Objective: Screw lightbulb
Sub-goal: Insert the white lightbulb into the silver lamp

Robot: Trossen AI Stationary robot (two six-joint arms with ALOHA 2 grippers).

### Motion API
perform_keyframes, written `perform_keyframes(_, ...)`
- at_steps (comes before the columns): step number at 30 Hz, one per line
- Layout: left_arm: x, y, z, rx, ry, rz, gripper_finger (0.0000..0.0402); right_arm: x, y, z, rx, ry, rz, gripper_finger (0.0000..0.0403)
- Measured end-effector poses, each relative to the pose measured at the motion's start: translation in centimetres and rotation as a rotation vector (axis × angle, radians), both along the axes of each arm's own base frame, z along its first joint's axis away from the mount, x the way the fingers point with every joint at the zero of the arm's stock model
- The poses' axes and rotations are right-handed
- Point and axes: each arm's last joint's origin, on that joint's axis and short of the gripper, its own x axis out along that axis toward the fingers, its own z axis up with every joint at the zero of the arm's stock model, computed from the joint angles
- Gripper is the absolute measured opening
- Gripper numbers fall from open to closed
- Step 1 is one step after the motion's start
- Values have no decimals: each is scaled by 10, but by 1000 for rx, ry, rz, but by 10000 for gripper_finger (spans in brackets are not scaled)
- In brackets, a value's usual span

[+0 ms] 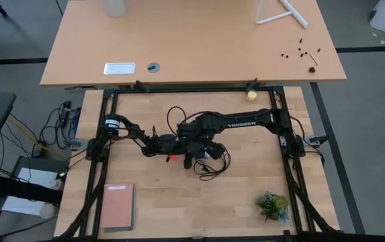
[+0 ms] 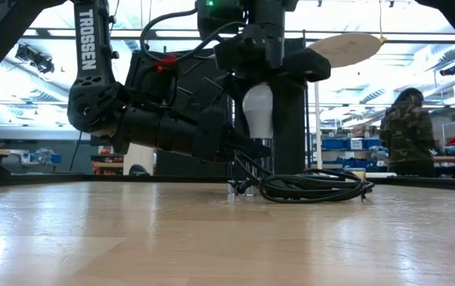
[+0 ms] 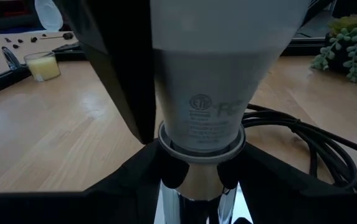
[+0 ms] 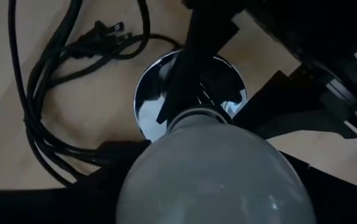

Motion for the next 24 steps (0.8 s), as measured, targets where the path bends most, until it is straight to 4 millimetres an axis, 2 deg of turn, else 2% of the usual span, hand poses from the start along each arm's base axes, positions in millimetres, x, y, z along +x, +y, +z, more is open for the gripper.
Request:
perform_keyframes(2, 0, 0, 0, 0, 0, 0, 190, 1, -2, 0, 9, -7, -26, 249)
perform_keyframes(8, 0, 0, 0, 0, -2, 0, 190, 3, -2, 0, 33, -30, -223, 251)
perform_keyframes(15, 0, 0, 0, -5, -2, 2, 190, 7, -2, 0, 92, -79, -716, 288)
perform_keyframes(24, 0, 0, 0, -6, -2, 1, 190, 8, -4, 1, 102, -117, -1264, 258)
